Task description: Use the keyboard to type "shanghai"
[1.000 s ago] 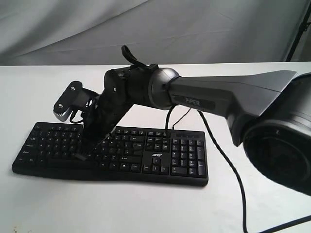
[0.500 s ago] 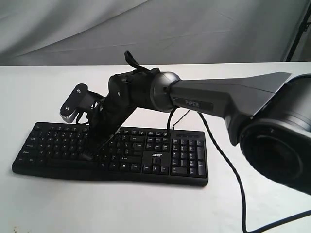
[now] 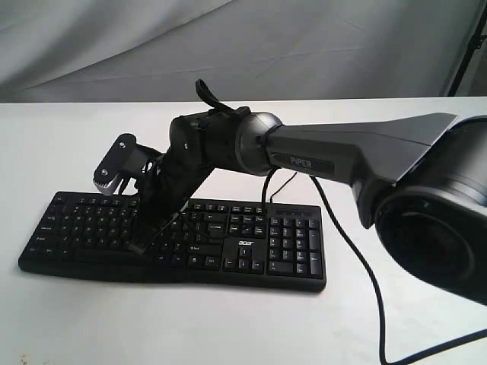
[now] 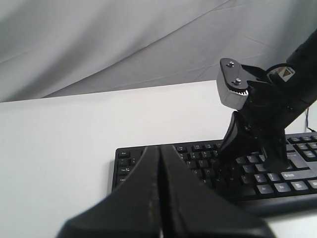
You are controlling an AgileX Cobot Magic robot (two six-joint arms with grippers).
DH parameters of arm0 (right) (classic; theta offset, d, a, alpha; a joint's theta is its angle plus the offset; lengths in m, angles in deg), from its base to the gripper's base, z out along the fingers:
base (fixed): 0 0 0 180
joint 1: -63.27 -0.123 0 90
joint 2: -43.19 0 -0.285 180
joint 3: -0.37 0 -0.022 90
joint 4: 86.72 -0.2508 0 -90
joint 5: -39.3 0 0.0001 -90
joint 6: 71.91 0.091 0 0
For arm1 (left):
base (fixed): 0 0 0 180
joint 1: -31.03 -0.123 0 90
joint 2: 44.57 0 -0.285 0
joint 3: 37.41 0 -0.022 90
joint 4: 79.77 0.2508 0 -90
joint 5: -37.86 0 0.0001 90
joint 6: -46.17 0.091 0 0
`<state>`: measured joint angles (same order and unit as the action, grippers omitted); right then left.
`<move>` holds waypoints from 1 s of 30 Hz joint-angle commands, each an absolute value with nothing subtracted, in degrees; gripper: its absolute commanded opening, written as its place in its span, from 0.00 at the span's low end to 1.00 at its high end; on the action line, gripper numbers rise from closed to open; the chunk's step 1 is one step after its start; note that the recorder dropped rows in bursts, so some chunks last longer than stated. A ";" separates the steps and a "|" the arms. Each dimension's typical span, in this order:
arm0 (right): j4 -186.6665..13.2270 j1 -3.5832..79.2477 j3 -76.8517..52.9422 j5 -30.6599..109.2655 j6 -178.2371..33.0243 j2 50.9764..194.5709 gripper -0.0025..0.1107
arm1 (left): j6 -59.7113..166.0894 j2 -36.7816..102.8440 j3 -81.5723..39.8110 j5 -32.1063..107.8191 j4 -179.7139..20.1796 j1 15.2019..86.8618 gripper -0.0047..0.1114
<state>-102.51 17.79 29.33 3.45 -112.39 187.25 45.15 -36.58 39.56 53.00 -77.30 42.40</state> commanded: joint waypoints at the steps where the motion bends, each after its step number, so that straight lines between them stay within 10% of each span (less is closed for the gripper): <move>1: -102.77 18.13 29.13 2.90 -113.29 187.14 0.02 | 45.14 -36.78 39.81 52.73 -77.26 42.63 0.04; 30: -101.93 17.68 29.25 0.64 -113.80 184.72 0.02 | 45.14 -36.78 39.81 52.73 -77.26 42.63 0.04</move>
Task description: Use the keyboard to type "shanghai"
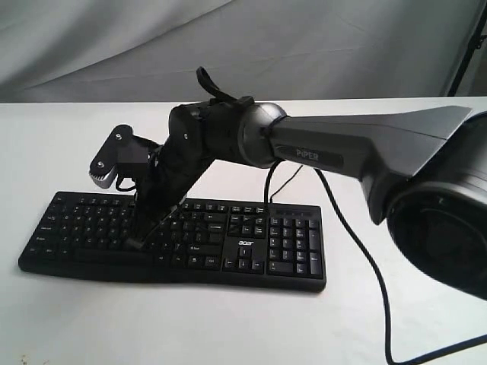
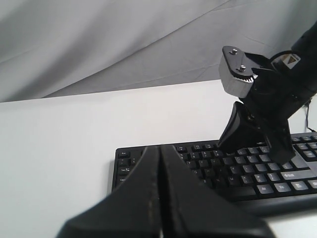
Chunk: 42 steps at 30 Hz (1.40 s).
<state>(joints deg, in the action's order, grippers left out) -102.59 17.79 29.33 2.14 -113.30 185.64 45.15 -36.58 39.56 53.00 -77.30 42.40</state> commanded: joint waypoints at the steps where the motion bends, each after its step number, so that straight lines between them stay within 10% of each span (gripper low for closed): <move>1: -101.93 17.68 29.25 0.11 -113.80 184.45 0.02 | 45.14 -36.78 39.81 52.73 -77.26 42.63 0.04; 42: -81.38 17.46 -20.44 5.76 -74.80 129.88 0.02 | 45.14 -36.78 39.81 52.73 -77.26 42.63 0.04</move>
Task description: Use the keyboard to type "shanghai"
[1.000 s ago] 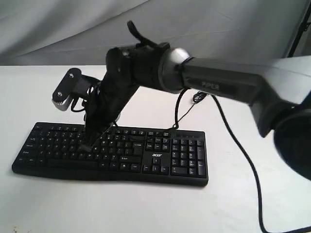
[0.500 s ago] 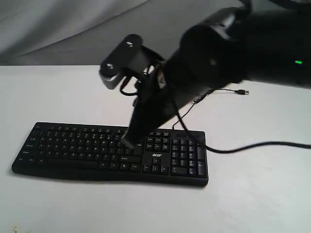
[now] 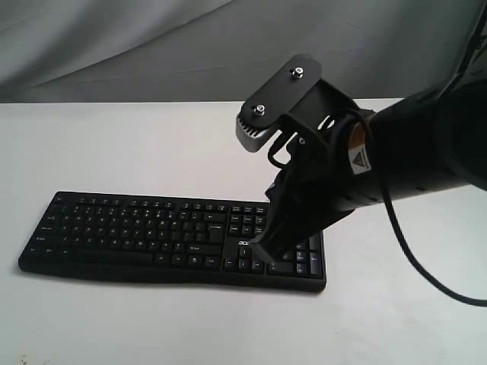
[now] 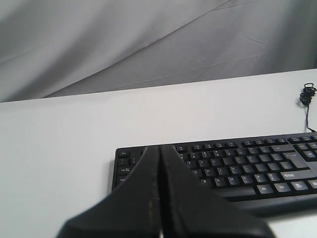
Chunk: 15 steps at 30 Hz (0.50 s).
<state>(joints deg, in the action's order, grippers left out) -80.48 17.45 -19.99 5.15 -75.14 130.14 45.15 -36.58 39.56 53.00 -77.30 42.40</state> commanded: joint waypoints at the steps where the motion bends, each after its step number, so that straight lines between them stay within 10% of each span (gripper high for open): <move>1: -81.38 17.46 -20.44 5.76 -74.80 129.88 0.02 | 45.14 -36.78 39.81 52.73 -77.26 42.63 0.04; 15: -69.32 26.20 -20.33 21.32 -64.37 112.39 0.02 | 45.14 -36.78 39.81 52.73 -77.26 42.63 0.04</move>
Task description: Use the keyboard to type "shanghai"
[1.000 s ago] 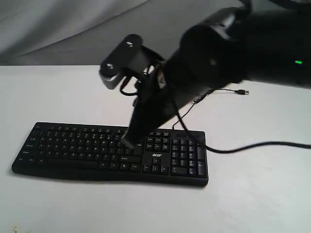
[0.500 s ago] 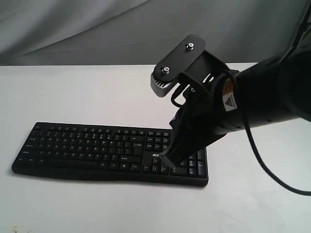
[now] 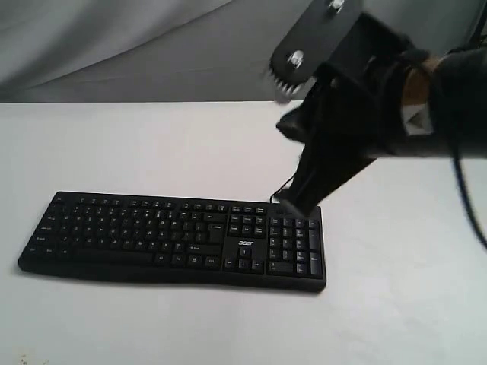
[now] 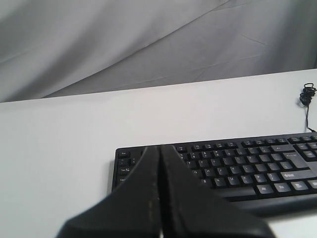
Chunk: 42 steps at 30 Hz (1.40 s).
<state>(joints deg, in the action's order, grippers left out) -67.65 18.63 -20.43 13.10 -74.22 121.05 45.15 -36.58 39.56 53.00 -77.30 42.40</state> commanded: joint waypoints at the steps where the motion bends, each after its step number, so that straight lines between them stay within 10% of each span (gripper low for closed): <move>1: -69.32 28.33 -20.58 20.77 -61.39 110.92 0.02 | 45.14 -36.78 39.81 52.73 -77.26 42.63 0.04; 10: -72.06 59.36 -57.07 36.89 -55.35 76.29 0.02 | 45.14 -36.78 39.81 52.73 -77.26 42.63 0.04; 42: -66.99 62.60 -76.85 24.71 -72.44 50.98 0.02 | 45.14 -36.78 39.81 52.73 -77.26 42.63 0.04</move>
